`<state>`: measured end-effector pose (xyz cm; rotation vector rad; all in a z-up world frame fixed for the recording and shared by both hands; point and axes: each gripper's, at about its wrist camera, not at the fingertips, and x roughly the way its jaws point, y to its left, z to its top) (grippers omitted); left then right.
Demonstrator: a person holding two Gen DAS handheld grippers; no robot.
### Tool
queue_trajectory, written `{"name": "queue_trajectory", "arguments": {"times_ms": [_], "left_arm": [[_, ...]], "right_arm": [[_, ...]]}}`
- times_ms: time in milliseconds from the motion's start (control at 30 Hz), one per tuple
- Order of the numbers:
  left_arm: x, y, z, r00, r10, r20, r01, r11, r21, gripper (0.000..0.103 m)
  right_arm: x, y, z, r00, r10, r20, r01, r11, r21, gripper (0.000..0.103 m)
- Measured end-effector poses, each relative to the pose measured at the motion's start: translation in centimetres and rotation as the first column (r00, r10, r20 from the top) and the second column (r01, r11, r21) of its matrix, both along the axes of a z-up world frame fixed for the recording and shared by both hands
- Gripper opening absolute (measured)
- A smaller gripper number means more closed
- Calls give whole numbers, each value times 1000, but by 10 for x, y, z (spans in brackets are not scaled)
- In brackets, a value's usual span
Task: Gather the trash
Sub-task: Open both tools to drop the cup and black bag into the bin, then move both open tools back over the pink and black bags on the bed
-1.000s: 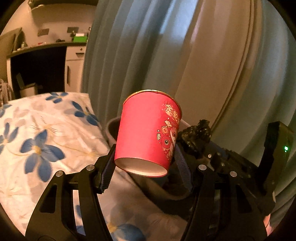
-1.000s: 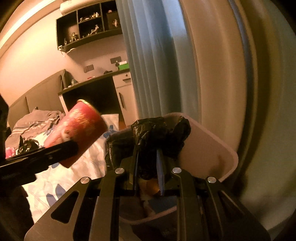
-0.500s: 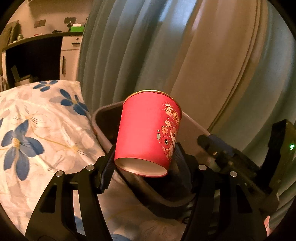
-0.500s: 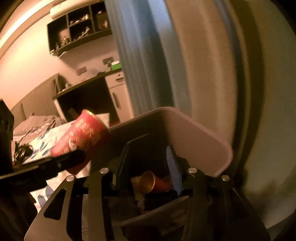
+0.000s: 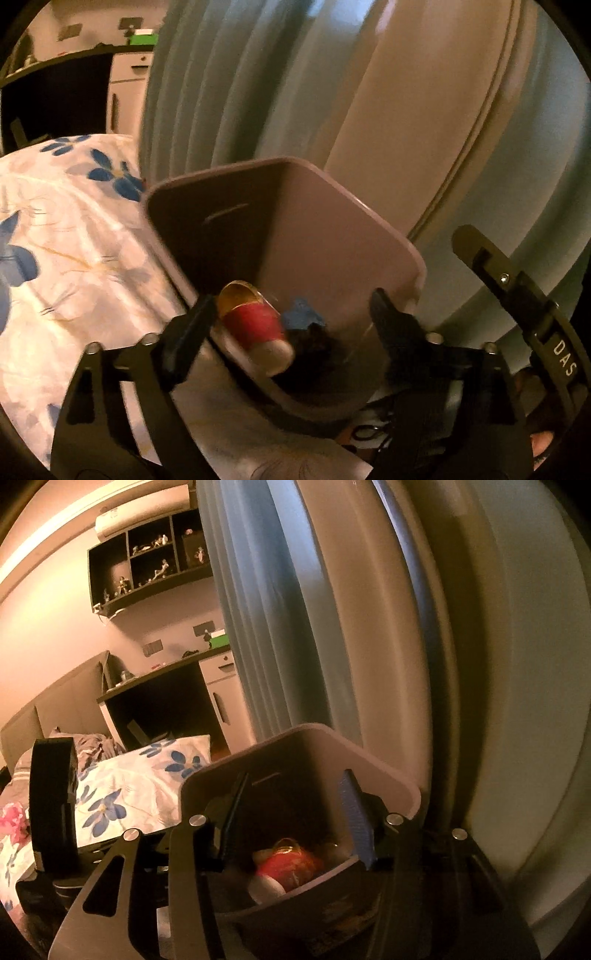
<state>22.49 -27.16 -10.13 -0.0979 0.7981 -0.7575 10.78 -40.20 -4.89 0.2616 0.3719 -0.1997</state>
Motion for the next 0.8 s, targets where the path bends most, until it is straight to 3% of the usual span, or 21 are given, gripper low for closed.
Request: {"name": "queue_trajectory", "arguments": {"times_ms": [167, 300, 433, 533, 600, 800], "left_arm": [[-11, 46, 9, 993, 116, 5, -116, 993, -32, 93], [-29, 95, 16, 958, 278, 63, -279, 960, -2, 95], [-43, 152, 24, 890, 442, 114, -447, 894, 21, 96], [-51, 194, 33, 819, 551, 159, -563, 826, 34, 97], [-59, 229, 37, 758, 623, 193, -641, 766, 45, 97], [-73, 319, 43, 627, 752, 205, -773, 633, 44, 97]], "right_arm": [[-7, 10, 9, 999, 7, 33, -7, 1000, -5, 53], [-9, 25, 11, 998, 28, 48, -27, 1000, -7, 62], [-5, 50, 11, 995, 89, 40, -89, 996, -7, 67], [0, 71, 13, 989, 146, 35, -145, 989, -12, 68], [2, 88, 15, 983, 182, 32, -181, 983, -17, 68], [13, 140, 19, 958, 287, 21, -286, 957, -38, 68]]}}
